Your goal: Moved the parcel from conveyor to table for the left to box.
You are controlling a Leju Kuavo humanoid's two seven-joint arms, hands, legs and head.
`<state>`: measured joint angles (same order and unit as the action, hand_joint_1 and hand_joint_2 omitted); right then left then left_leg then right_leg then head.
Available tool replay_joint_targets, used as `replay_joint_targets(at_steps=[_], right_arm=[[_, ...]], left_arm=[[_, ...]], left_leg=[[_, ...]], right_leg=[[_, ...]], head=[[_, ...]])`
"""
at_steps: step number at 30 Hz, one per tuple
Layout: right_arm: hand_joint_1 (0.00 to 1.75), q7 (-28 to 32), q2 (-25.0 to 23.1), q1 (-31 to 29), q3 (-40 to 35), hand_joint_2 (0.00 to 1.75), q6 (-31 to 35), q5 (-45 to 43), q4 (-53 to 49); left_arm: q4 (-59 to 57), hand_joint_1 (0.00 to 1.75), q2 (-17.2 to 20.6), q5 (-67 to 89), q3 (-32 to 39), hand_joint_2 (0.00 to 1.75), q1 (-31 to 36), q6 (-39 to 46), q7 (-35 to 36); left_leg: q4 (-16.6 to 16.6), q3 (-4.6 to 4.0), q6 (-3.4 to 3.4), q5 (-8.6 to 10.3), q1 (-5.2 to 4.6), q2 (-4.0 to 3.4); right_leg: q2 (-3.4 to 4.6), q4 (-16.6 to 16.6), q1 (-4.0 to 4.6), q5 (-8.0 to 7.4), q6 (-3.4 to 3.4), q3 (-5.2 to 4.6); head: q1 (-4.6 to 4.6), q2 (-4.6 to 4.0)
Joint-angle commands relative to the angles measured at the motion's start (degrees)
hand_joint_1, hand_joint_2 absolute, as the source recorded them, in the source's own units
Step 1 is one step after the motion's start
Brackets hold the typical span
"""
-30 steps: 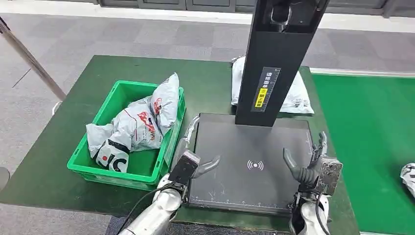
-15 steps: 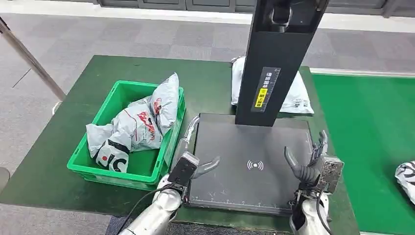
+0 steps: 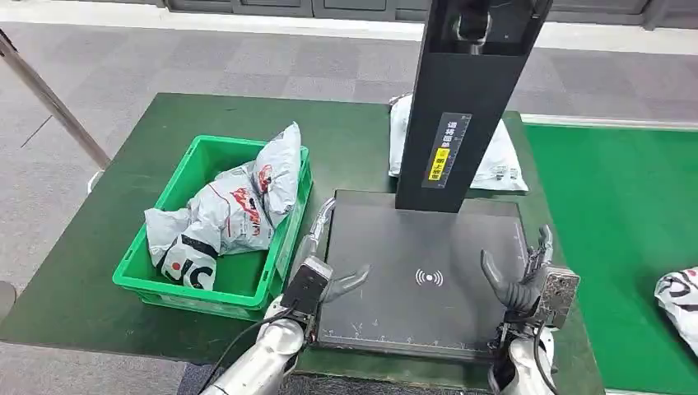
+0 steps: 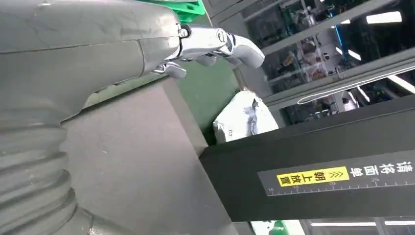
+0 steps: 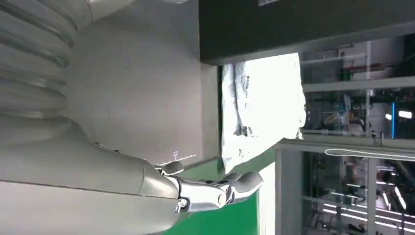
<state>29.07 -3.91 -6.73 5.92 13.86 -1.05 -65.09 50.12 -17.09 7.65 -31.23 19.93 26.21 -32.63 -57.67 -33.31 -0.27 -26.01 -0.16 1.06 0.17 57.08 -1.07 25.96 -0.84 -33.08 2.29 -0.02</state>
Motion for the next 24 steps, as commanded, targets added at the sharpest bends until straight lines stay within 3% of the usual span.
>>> replay_joint_targets(at_steps=[1, 11, 17, 24], right_arm=[[0.00, -0.36, 1.93, -3.47, 2.14, 1.75, 1.98, 0.70, 6.54], [0.00, -1.73, 5.28, -5.48, 6.37, 1.75, 3.62, 3.25, 11.07], [0.00, -5.13, 8.68, -7.41, 8.95, 1.75, 10.68, 10.98, 16.64], [0.00, -9.55, 16.08, -13.24, 10.72, 1.75, 21.35, 24.02, 34.74]], left_arm=[[-1.91, 0.00, 1.87, -1.96, 0.19, 1.75, 0.80, 0.69, 0.50], [-0.11, 0.00, 2.16, -2.41, 0.06, 1.75, -0.58, 1.07, 0.63], [0.92, 0.00, 2.23, -2.35, -0.16, 1.75, -1.35, 1.43, 1.02], [1.13, 0.00, 2.53, -2.98, -0.20, 1.75, -1.39, 1.94, 0.41]], left_leg=[[0.07, 0.10, -0.03, -0.01, 0.01, -0.14], [0.13, 0.14, -0.04, 0.02, 0.05, -0.11], [0.08, 0.12, -0.03, 0.00, 0.02, -0.11], [0.11, 0.14, 0.00, 0.01, 0.03, -0.09]], right_leg=[[0.07, -0.08, 0.02, -0.03, 0.04, 0.08], [0.00, -0.20, 0.06, -0.07, 0.07, 0.17], [0.03, -0.13, 0.03, -0.05, 0.04, 0.13], [-0.01, -0.21, 0.04, -0.08, 0.02, 0.19]], head=[[0.00, 0.00], [0.00, 0.00], [0.00, 0.00], [0.02, 0.00]])
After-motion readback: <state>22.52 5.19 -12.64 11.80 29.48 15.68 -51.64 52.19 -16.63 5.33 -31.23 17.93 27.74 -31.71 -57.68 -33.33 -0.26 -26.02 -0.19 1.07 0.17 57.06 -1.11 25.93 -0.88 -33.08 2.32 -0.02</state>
